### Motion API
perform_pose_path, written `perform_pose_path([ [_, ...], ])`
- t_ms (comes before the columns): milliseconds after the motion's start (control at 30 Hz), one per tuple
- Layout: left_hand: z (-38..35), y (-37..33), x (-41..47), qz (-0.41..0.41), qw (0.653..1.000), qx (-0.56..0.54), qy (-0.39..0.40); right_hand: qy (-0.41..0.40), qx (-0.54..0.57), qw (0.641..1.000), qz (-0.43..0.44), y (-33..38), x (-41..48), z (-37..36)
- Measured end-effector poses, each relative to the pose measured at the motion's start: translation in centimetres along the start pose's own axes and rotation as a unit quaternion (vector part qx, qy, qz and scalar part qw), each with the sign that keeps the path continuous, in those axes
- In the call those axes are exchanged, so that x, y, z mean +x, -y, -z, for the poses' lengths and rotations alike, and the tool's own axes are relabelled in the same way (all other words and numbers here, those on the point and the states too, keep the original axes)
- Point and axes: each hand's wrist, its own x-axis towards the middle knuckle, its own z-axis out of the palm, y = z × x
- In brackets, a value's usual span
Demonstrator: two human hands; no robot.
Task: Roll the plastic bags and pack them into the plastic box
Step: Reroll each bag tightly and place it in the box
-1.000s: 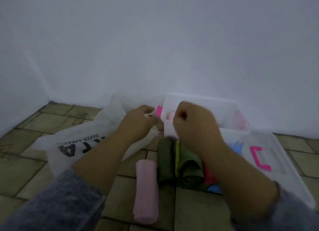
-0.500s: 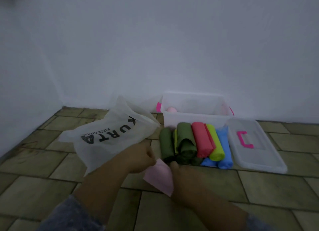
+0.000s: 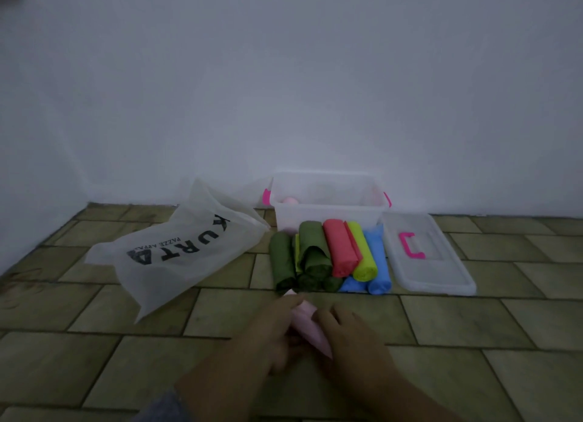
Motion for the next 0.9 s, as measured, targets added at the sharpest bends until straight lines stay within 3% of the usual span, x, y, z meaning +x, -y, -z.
perform_pose_path([
  [167, 0.6, 0.2, 0.9, -0.035, 0.998, -0.051, -0.008, -0.039, 0.026, 0.997, 0.068, -0.7, -0.5, 1.2],
  [233, 1.4, 0.0, 1.2, -0.088, 0.992, 0.072, -0.056, -0.027, 0.02, 0.994, 0.1, -1.1, -0.6, 1.3],
  [267, 2.0, -0.2, 1.3, -0.132, 0.968, 0.19, -0.099, 0.0, 0.015, 0.994, 0.112, -1.4, -0.6, 1.3],
  [367, 3.2, -0.6, 0.6, -0.309, 0.819, 0.44, -0.2, 0.035, 0.054, 0.99, 0.128, -1.8, -0.9, 0.9],
  [400, 3.4, -0.8, 0.2, -0.374, 0.777, 0.471, -0.184, 0.035, 0.099, 0.989, 0.1, -1.9, -0.8, 1.1],
  [467, 3.1, -1.2, -0.4, -0.43, 0.736, 0.519, -0.067, 0.001, 0.197, 0.98, 0.019, -2.3, -0.2, 1.5],
  [533, 2.4, -1.2, -0.2, -0.418, 0.678, 0.605, 0.008, -0.011, 0.252, 0.966, -0.049, -2.7, 1.1, 1.9],
  [633, 1.3, -1.8, 1.0, -0.369, 0.578, 0.728, 0.01, 0.035, 0.332, 0.941, -0.062, -3.0, 2.9, 2.0],
  [733, 0.3, -2.5, 1.6, -0.315, 0.56, 0.765, 0.043, 0.07, 0.377, 0.92, -0.078, -3.2, 3.4, 1.6],
  [800, 0.2, -3.1, 1.8, -0.302, 0.559, 0.77, 0.054, 0.074, 0.368, 0.923, -0.09, -3.5, 3.3, 1.2],
  [900, 0.4, -3.3, 1.7, -0.284, 0.53, 0.795, 0.077, 0.079, 0.335, 0.935, -0.09, -4.0, 3.4, 0.8],
])
